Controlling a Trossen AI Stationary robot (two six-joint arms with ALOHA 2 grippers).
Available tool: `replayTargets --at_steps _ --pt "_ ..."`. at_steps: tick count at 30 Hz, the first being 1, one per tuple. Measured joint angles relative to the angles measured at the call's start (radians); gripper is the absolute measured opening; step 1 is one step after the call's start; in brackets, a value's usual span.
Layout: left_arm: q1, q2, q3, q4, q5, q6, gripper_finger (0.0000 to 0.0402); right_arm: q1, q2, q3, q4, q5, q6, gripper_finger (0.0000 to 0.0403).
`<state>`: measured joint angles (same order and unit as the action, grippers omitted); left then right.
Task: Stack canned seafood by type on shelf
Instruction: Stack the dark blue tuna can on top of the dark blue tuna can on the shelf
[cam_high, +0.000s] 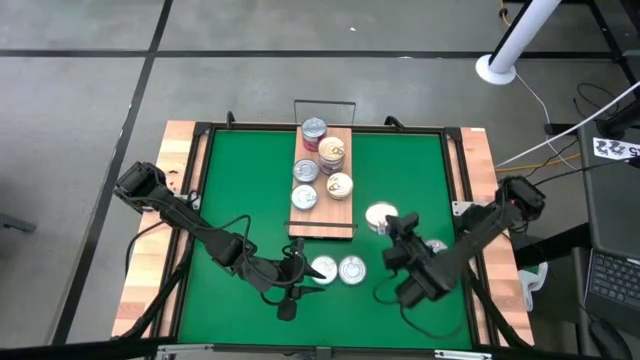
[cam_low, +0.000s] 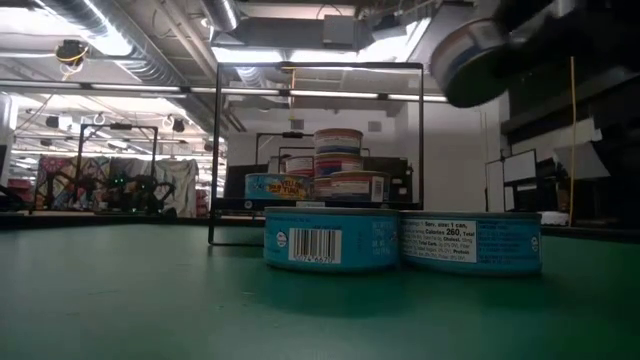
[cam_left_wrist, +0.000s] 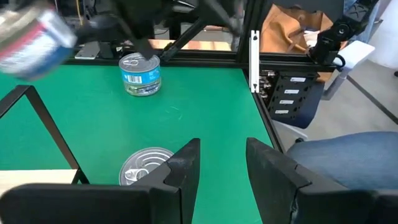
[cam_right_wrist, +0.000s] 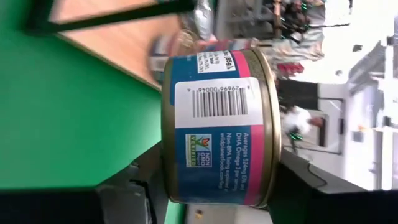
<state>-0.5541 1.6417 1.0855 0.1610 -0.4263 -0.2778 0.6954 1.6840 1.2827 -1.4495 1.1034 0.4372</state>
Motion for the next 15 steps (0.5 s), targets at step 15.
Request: replayTargets --at_steps 15 --pt "0.000 0.000 -0.001 -0.026 0.000 0.001 0.0124 -0.259 -0.139 -0.038 -0.086 0.106 -0.155 0.0197"
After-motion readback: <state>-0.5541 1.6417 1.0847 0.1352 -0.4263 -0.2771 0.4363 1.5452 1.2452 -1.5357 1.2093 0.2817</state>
